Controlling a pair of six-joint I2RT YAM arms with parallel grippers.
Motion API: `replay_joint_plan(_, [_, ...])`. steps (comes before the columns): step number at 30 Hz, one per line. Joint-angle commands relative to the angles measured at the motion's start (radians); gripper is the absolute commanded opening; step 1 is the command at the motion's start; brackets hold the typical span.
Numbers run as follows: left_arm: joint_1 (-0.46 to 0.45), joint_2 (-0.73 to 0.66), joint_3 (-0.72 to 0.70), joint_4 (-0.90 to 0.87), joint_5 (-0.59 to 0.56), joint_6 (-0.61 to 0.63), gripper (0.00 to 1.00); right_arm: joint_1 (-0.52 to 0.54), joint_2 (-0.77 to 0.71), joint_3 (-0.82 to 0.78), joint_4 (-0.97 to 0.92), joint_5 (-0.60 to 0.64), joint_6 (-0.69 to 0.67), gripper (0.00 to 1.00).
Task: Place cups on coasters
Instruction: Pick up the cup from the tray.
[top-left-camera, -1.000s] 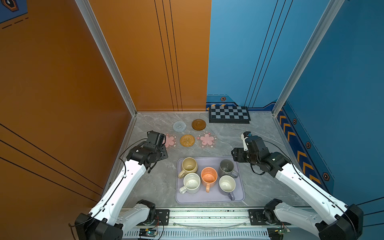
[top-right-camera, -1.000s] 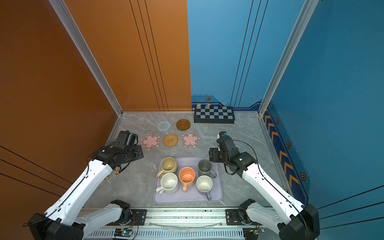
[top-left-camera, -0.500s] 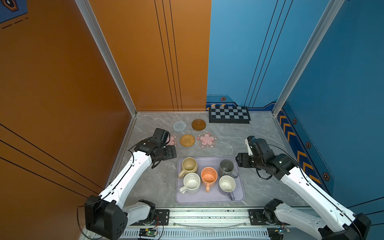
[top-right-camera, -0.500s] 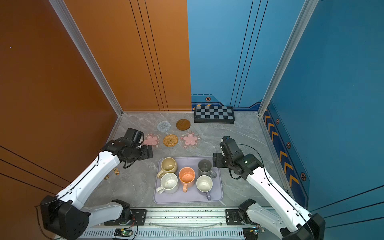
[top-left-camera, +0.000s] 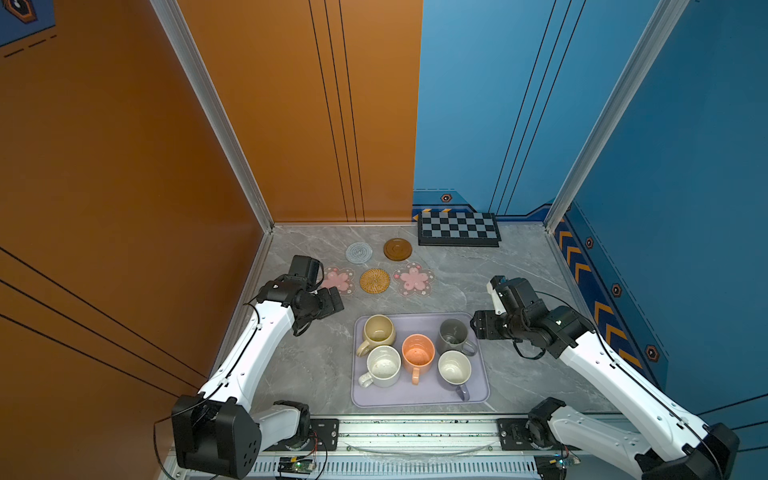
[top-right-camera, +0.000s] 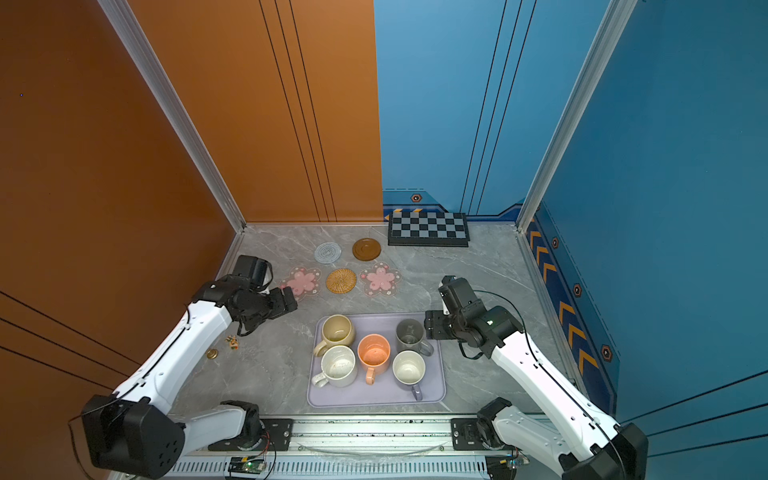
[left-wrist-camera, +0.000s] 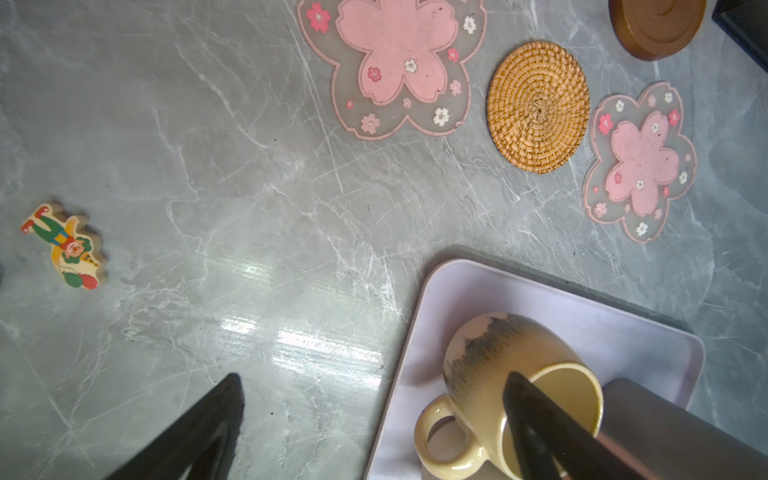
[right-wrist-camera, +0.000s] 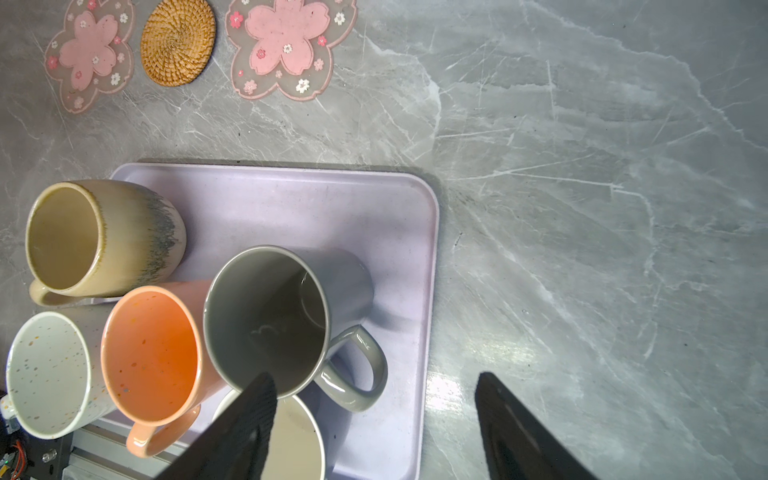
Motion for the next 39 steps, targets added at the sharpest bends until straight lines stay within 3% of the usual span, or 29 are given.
replay_joint_plan(1, [0.009,-0.031,-0.013,0.020,0.036,-0.016,0.98,-0.009,-0.027,0.033,-0.034,0.022,-0.020,0.78])
replay_joint_plan(7, [0.043,-0.096,-0.078,0.143,0.095,-0.027,0.98,-0.019,-0.048,0.034,-0.035,0.022,-0.019,0.78])
replay_joint_plan(13, [0.072,-0.063,-0.074,0.175,0.167,-0.041,0.98,-0.021,-0.064,0.042,-0.053,0.033,-0.008,0.78])
replay_joint_plan(23, [0.069,-0.138,-0.101,0.236,0.097,-0.046,0.98,-0.021,-0.063,0.057,-0.082,0.032,-0.005,0.78])
replay_joint_plan(28, [0.080,-0.128,-0.105,0.256,0.239,-0.042,0.98,-0.013,-0.043,0.110,-0.147,0.041,0.026,0.78])
replay_joint_plan(39, [0.052,-0.171,-0.109,0.255,0.237,-0.004,0.98,0.027,-0.135,0.113,-0.249,0.085,0.079,0.78])
